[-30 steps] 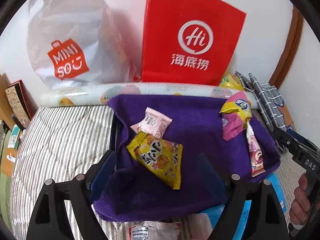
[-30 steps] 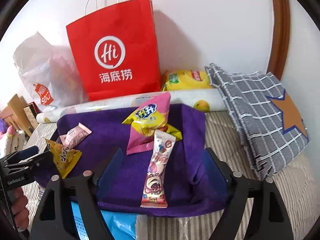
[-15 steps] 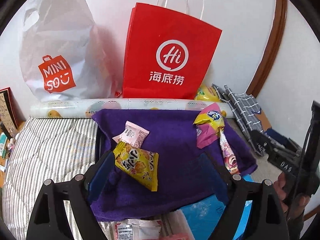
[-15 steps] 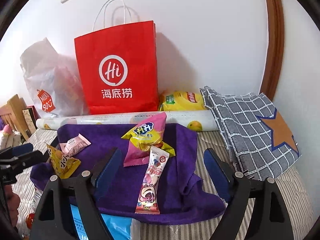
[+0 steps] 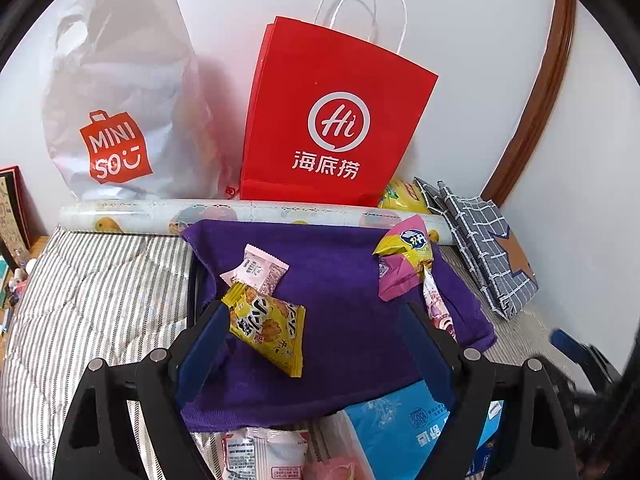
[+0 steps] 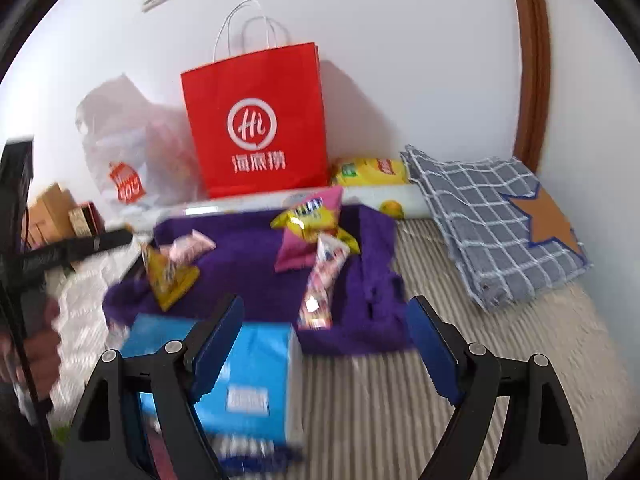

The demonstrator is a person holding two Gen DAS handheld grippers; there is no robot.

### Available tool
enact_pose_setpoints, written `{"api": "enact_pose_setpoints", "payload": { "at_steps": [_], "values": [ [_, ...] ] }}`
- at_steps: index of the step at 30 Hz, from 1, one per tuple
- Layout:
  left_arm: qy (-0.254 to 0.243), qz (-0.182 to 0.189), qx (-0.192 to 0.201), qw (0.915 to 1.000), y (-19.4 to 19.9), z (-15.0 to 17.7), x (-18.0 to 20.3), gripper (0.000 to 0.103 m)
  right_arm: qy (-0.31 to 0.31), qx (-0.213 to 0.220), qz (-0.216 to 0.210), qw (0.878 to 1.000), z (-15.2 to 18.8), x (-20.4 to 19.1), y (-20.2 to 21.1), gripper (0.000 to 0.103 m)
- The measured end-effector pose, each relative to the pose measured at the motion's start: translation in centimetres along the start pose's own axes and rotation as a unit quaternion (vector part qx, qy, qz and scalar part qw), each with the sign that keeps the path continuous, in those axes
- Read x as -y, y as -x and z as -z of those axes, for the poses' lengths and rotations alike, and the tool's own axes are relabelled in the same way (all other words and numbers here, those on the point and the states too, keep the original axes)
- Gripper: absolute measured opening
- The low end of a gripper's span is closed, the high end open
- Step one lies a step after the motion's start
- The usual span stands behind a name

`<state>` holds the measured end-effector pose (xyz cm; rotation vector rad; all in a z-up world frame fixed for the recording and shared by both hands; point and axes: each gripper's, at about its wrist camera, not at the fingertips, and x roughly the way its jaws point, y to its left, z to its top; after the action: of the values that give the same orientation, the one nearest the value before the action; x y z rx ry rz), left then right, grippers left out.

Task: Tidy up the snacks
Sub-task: 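Move both tools back toward the scattered snacks beside the blue tissue pack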

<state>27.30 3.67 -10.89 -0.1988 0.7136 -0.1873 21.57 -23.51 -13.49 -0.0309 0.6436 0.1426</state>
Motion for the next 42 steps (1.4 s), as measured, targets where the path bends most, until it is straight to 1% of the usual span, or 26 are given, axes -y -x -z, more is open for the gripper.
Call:
{"api": "enact_pose_setpoints", "payload": {
  "at_steps": [2, 6, 9, 12, 14, 17, 19, 22, 25, 27, 28, 29, 30, 31, 33, 35, 38, 42],
  "values": [
    [-0.005, -0.005, -0.003, 1.0, 0.1, 0.1, 0.1, 0.085, 0.007, 0.0, 0.019, 1.0, 1.0, -0.3, 1.2, 0.084],
    [0.002, 0.004, -0.011, 0.9999, 0.7, -0.1, 0.3, 0.086, -0.013, -0.023, 0.014, 1.0, 2.8, -0.3, 2.4, 0.084],
    [0.012, -0.005, -0.025, 0.9996, 1.3, 0.2, -0.1, 0.086, -0.03, -0.044, 0.02, 0.998, 4.0, -0.4, 2.8, 0.084],
    [0.029, 0.001, -0.035, 0.999, 2.4, 1.7, -1.2, 0.085, -0.04, -0.058, 0.007, 0.998, 5.2, -0.6, 2.7, 0.082],
    [0.027, -0.002, -0.037, 0.999, 3.4, 2.9, -1.8, 0.085, -0.051, -0.066, -0.005, 0.997, 5.8, -0.9, 2.4, 0.078],
    [0.029, -0.014, -0.037, 0.9988, 5.0, 4.2, -2.7, 0.085, -0.069, -0.074, -0.043, 0.994, 6.6, -1.5, 1.9, 0.077],
    [0.026, -0.015, -0.037, 0.9989, 6.2, 5.0, -3.1, 0.086, -0.066, -0.079, -0.058, 0.993, 6.7, -2.3, 1.5, 0.077],
    [0.016, -0.024, -0.033, 0.999, 7.6, 5.7, -3.3, 0.087, -0.043, -0.083, -0.051, 0.994, 7.1, -3.8, 0.6, 0.077],
    [0.001, -0.034, -0.029, 0.999, 8.5, 6.5, -3.2, 0.087, -0.031, -0.094, -0.053, 0.994, 7.3, -4.3, -0.7, 0.077],
    [-0.004, -0.041, -0.033, 0.9986, 8.7, 7.2, -3.2, 0.087, -0.019, -0.105, -0.038, 0.994, 7.6, -4.5, -1.6, 0.077],
    [-0.003, -0.042, -0.036, 0.9985, 8.7, 7.5, -3.2, 0.087, -0.015, -0.104, -0.036, 0.994, 7.7, -4.4, -1.8, 0.077],
    [-0.002, -0.041, -0.039, 0.9984, 8.7, 7.8, -3.3, 0.087, -0.012, -0.103, -0.035, 0.994, 7.9, -4.3, -2.0, 0.075],
    [0.001, -0.04, -0.043, 0.9983, 8.7, 8.2, -3.4, 0.087, -0.014, -0.112, -0.038, 0.993, 7.9, -4.2, -2.4, 0.071],
    [0.003, -0.041, -0.046, 0.9981, 8.7, 8.6, -3.4, 0.087, -0.017, -0.116, -0.047, 0.992, 8.0, -3.9, -2.4, 0.053],
    [0.003, -0.045, -0.054, 0.9975, 8.7, 9.4, -3.5, 0.087, -0.022, -0.108, -0.049, 0.993, 8.0, -3.5, -2.0, 0.05],
    [0.001, -0.049, -0.059, 0.997, 8.8, 10.4, -3.5, 0.087, -0.021, -0.098, -0.053, 0.993, 7.9, -3.2, -1.4, 0.044],
    [0.005, -0.05, -0.068, 0.9965, 9.0, 11.6, -3.4, 0.087, -0.016, -0.083, -0.051, 0.995, 8.0, -2.9, -0.3, 0.043],
    [0.005, -0.033, -0.07, 0.997, 9.6, 12.4, -2.6, 0.087, -0.022, -0.074, -0.054, 0.996, 8.4, -2.4, 1.2, 0.042]
  ]
}}
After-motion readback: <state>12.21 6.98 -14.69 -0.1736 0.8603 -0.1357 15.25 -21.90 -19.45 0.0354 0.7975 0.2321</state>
